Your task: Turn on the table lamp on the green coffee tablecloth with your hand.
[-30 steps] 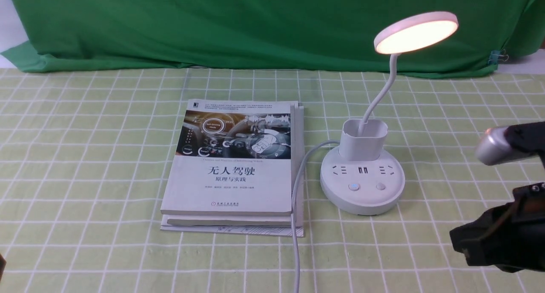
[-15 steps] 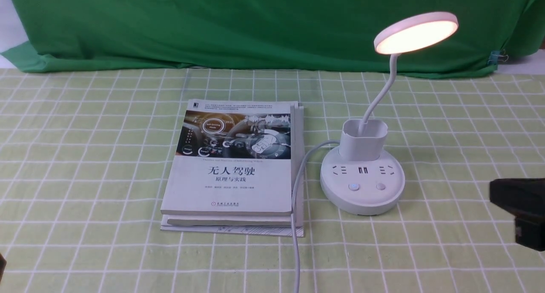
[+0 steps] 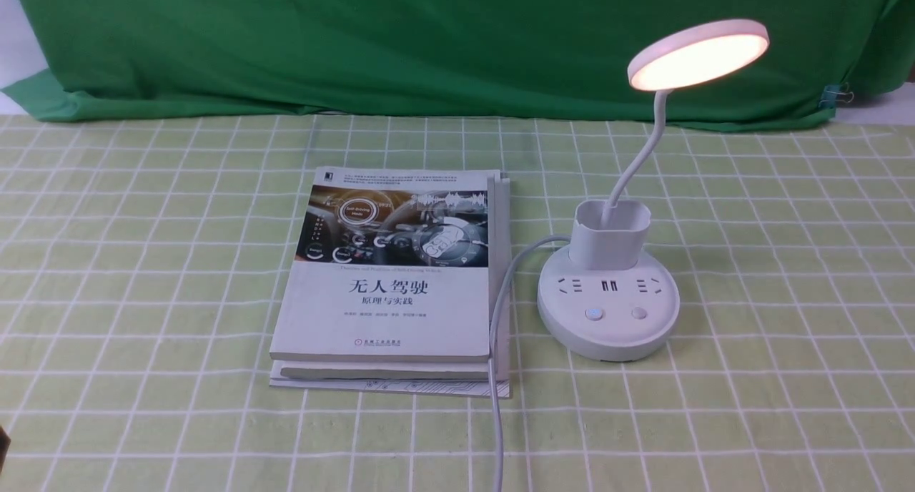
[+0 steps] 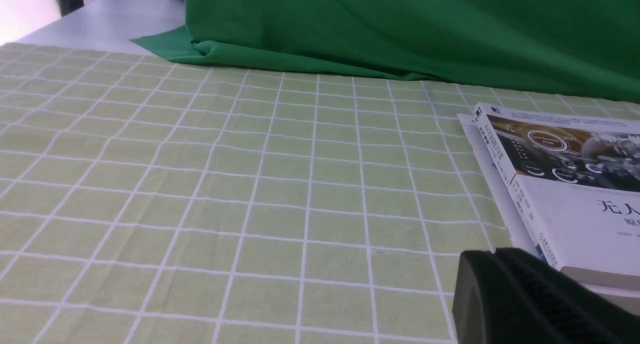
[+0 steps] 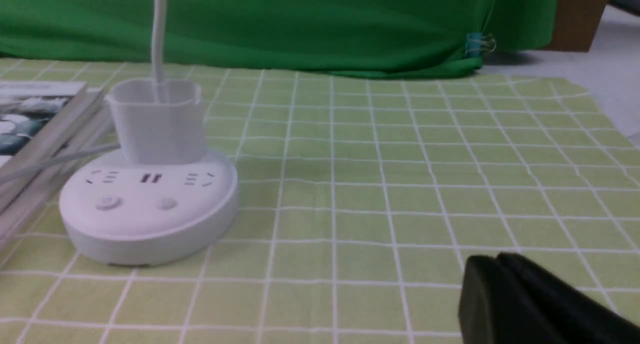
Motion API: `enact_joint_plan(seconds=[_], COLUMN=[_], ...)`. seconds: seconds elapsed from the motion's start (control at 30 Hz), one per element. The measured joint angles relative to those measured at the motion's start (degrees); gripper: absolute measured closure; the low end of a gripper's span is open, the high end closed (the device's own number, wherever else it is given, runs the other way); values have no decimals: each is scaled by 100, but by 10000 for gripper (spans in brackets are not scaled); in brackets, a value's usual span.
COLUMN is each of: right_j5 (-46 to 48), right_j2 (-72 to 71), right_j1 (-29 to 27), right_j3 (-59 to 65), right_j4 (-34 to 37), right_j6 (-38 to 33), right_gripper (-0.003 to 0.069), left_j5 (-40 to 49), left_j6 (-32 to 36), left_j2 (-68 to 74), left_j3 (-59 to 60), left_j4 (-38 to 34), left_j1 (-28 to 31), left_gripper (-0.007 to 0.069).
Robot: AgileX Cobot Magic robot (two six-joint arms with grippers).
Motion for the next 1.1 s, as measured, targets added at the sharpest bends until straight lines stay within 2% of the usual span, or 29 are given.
enact_joint_plan(seconds=[0.23, 1.1], right_j5=[625, 679], right_j2=[-566, -566], right_j1=[-32, -32], right_j3=[7, 7], right_j4=[-147, -193], right_j6=[-65, -52], right_gripper=[632, 612], left_j5=[16, 14], left_j6=[0, 0], left_j2=[0, 0], left_j3=[0, 0], left_j4=[0, 0], left_j1=[0, 0], left_gripper=[622, 622])
